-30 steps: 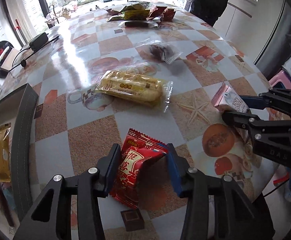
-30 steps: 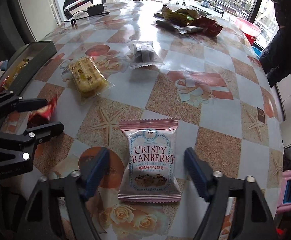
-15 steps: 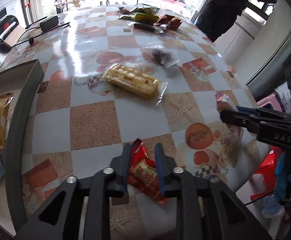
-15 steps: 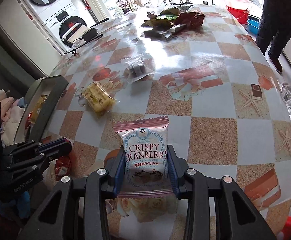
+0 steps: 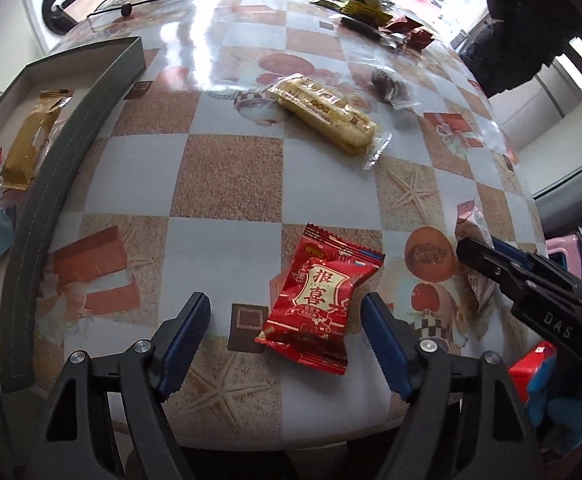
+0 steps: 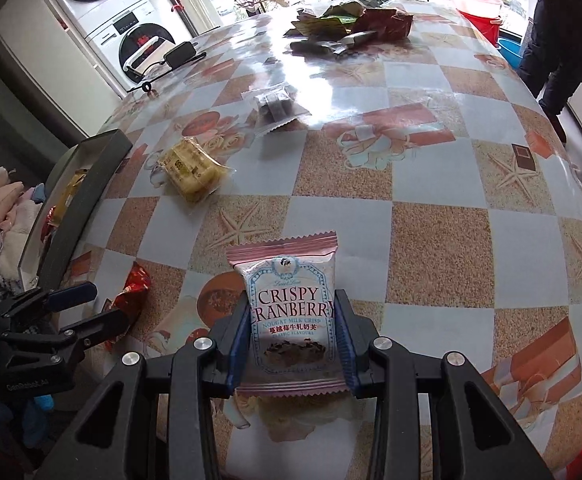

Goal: Organize snacks
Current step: 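Grasp the red wrapper with the left gripper, then carry the red wrapper and Crispy Cranberry packet into the grey tray and release both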

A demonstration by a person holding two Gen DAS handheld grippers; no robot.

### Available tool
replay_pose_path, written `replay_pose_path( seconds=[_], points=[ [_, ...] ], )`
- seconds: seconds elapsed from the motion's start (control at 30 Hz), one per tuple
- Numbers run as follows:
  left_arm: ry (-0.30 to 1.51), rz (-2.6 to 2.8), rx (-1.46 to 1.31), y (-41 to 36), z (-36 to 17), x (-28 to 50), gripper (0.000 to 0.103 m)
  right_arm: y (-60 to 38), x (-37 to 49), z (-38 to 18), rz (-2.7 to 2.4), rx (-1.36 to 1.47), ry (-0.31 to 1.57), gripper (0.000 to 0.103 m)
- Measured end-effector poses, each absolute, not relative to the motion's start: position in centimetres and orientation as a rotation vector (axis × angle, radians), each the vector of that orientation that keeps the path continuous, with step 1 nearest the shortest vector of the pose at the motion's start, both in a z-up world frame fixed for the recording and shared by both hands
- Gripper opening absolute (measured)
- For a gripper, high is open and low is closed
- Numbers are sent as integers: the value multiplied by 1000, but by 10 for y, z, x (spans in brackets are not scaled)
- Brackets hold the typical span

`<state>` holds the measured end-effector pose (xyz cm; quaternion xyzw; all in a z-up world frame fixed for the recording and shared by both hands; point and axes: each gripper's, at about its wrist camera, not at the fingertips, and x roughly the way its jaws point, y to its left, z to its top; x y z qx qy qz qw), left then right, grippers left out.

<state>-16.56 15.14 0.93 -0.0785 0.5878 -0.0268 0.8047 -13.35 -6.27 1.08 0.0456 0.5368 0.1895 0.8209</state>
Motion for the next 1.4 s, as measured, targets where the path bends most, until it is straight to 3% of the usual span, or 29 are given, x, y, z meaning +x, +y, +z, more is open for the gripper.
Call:
replay_pose_path(
  seconds=[0.23,0.3,0.37,0.43,0.53,1.0,1.4],
  points=[
    [1213,-64,22,120,0,-169,77,-68,-135,10,427,123,1127,40],
    [1202,-96,30,119,2,-175,64,-69,-136,10,429,128,1123,40],
    [1197,-131,8,123,5,-177,34,-69,-137,10,433,127,1120,40],
    [1203,-177,-79,131,6,-176,34,-69,-138,10,440,138,1121,40],
    [1194,-197,-156,137,12,-176,25,-73,-139,10,449,185,1131,40],
    [1092,-248,-260,165,67,-177,25,-65,-131,46,495,268,1119,40],
    [919,-109,-348,264,123,-176,25,17,-116,85,604,141,1094,40]
  ],
)
